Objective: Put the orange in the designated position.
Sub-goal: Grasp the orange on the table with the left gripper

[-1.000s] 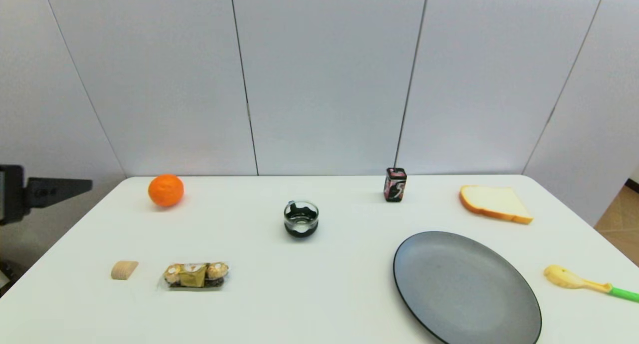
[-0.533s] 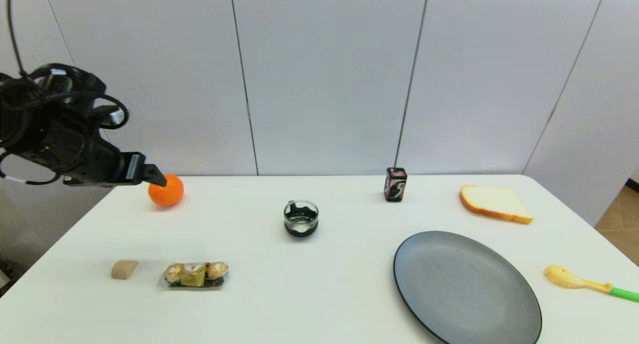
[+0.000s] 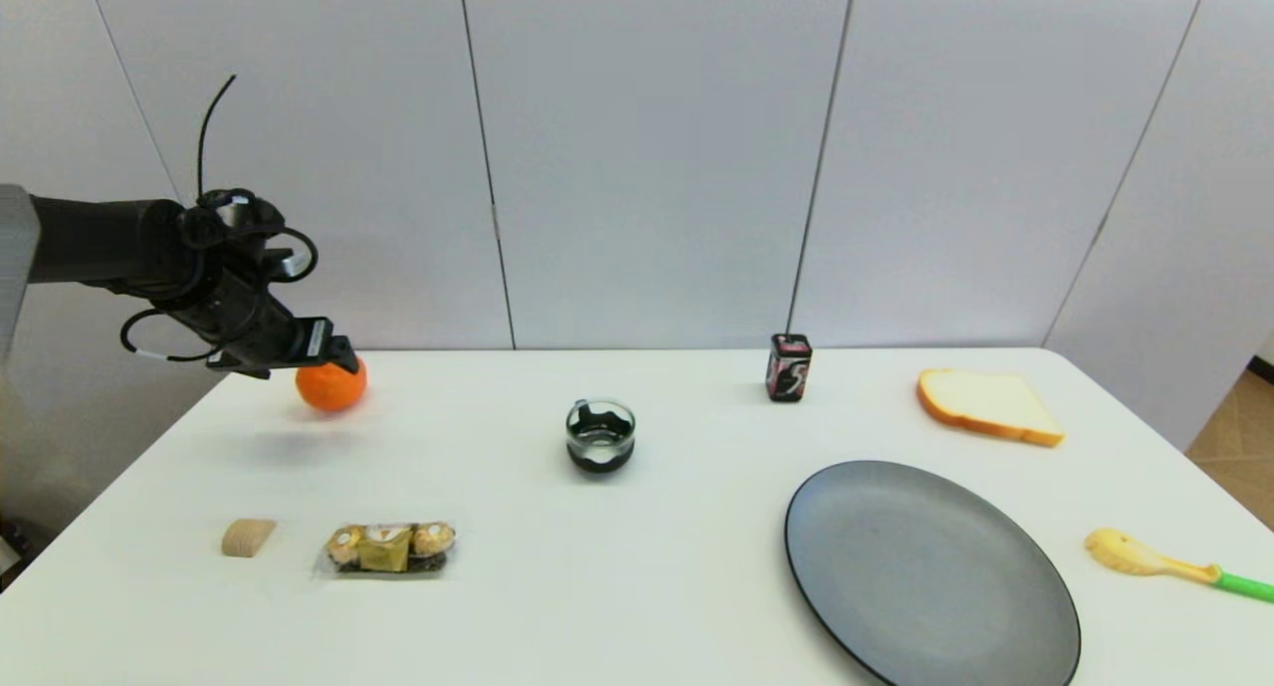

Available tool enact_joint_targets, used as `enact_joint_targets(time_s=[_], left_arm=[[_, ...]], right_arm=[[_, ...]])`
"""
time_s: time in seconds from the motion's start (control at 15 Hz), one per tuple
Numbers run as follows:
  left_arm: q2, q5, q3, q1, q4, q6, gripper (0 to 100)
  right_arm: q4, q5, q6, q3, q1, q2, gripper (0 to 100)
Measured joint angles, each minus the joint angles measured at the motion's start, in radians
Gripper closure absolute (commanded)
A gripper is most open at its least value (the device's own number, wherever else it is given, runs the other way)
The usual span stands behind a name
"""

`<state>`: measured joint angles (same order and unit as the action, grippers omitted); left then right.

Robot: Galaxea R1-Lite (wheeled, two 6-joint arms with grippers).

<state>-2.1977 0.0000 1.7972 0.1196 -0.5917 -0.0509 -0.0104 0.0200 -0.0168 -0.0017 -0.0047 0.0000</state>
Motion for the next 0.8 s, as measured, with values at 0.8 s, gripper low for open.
enact_joint_targets(time_s=[0.8], left_arm=[[-0.069,0.007,0.109,-0.009,-0.03,0.007,0]], right_arm=[[0.0,0.0,0.0,0.0,0.0,0.0,0]])
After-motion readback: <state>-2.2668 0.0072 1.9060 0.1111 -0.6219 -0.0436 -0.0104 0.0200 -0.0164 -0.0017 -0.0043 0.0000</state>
